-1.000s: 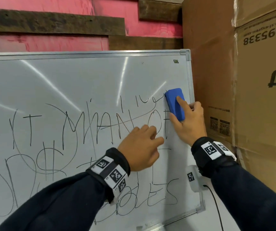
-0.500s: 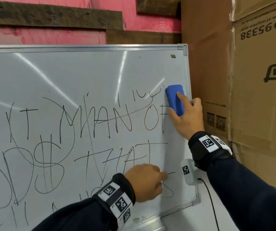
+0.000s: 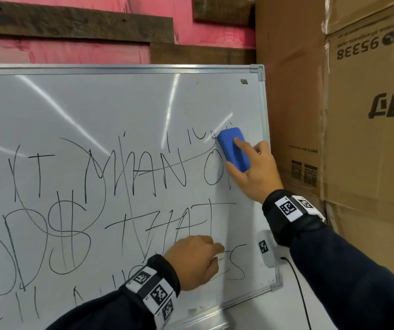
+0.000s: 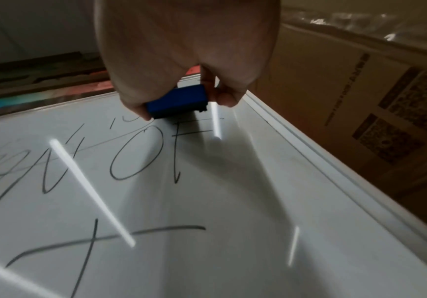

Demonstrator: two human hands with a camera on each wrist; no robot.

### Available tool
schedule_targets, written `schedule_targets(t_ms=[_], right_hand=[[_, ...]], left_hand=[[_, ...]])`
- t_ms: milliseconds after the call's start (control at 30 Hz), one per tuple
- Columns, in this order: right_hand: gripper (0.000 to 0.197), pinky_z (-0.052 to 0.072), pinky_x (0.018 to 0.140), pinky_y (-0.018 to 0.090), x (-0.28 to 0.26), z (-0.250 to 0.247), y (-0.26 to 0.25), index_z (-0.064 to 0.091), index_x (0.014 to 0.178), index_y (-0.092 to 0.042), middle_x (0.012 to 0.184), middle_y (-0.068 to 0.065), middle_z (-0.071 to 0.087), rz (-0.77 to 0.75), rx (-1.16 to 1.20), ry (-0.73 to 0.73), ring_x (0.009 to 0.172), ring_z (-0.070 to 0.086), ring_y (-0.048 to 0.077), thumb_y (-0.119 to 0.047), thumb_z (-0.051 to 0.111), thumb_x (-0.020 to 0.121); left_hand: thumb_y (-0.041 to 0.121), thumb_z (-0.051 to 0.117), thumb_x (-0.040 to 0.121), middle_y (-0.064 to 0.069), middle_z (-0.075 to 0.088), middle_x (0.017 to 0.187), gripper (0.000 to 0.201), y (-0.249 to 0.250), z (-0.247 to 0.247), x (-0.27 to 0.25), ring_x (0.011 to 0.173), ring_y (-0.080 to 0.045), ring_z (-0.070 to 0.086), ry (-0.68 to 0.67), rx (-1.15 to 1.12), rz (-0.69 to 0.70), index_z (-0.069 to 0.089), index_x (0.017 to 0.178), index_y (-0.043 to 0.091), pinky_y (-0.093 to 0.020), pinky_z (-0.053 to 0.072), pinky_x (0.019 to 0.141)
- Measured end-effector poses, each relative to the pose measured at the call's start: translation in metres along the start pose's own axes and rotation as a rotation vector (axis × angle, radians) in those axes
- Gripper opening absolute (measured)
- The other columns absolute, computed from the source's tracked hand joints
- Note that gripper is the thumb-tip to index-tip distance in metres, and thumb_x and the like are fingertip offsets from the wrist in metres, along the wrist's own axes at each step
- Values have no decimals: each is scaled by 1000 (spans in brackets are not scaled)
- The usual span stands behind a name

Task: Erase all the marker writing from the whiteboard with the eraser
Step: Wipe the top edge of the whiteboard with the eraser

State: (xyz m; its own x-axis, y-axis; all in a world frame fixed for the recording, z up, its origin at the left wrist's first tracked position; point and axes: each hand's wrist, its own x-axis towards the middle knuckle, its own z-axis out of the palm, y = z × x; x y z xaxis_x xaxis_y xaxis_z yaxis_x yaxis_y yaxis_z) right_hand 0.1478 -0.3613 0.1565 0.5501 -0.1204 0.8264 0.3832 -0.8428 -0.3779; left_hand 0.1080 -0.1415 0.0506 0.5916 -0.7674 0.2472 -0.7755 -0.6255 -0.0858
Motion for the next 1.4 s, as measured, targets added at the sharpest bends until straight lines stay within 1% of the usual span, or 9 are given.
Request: schedule_targets(t_ms=[100,267,433,567,733,867,1100,1267,1400], right_hand=[[62,45,81,28,9,1,-3,42,143,-30,107,5,37,201,88,143,87,46,17,-46,64,88],[58,45,76,28,-8,11,-10,39,138,-31,106,3,38,47,12,-17,87,49,18,-46,64,88],[59,44,78,31,-7,7,2,43,139,-27,108,5,39,198,71,103,88,48,20,-43,66,87],[61,43,79,26,-1,11,-7,43,142,-27,106,4,39,51,44,39,89,47,16,-42,67,88],[61,39,83,20,17,15,-15,46,143,-28,105,5,36,87,113,170,90,43,16,-39,69,88],[54,36,70,18,-2,19,-21,55,132,-22,100,4,40,44,98,168,82,43,13,-36,71,83],[58,35,72,13,17,14,-37,52,138,-24,102,4,40,53,103,155,85,43,13,-37,71,84],[59,43,73,28,-13,29,-41,49,131,-24,101,2,43,-15,49,37,86,48,19,-41,70,79],[57,41,73,27,-3,29,-51,50,133,-23,101,3,41,14,68,84,84,48,19,-38,71,82]], left_hand=[[36,34,95,5,60,95,34,-7,-15,-3,84,-17,58,120,51,-5,58,117,25,-37,54,72],[33,43,89,6,61,91,28,-25,-42,-12,86,-16,54,378,199,-34,66,101,22,-34,49,72],[32,56,85,-2,60,110,30,-53,-73,-26,107,-23,53,584,259,-133,66,109,19,-40,46,88],[33,57,84,-4,59,116,33,-68,-88,-33,114,-25,52,606,282,-195,66,113,19,-43,42,95],[35,57,84,-7,55,129,38,-77,-103,-37,126,-30,46,631,302,-269,65,118,21,-47,37,101],[37,56,85,-9,52,132,40,-84,-116,-46,127,-31,44,656,330,-310,64,121,20,-49,36,102],[37,54,85,-11,51,133,41,-93,-122,-56,126,-32,43,662,345,-361,62,122,20,-49,37,100],[42,51,87,-14,42,143,52,-102,-124,-64,133,-36,36,609,417,-464,53,135,25,-52,33,104],[43,53,87,-12,40,144,54,-106,-129,-68,134,-35,35,594,441,-482,50,138,26,-51,33,103]])
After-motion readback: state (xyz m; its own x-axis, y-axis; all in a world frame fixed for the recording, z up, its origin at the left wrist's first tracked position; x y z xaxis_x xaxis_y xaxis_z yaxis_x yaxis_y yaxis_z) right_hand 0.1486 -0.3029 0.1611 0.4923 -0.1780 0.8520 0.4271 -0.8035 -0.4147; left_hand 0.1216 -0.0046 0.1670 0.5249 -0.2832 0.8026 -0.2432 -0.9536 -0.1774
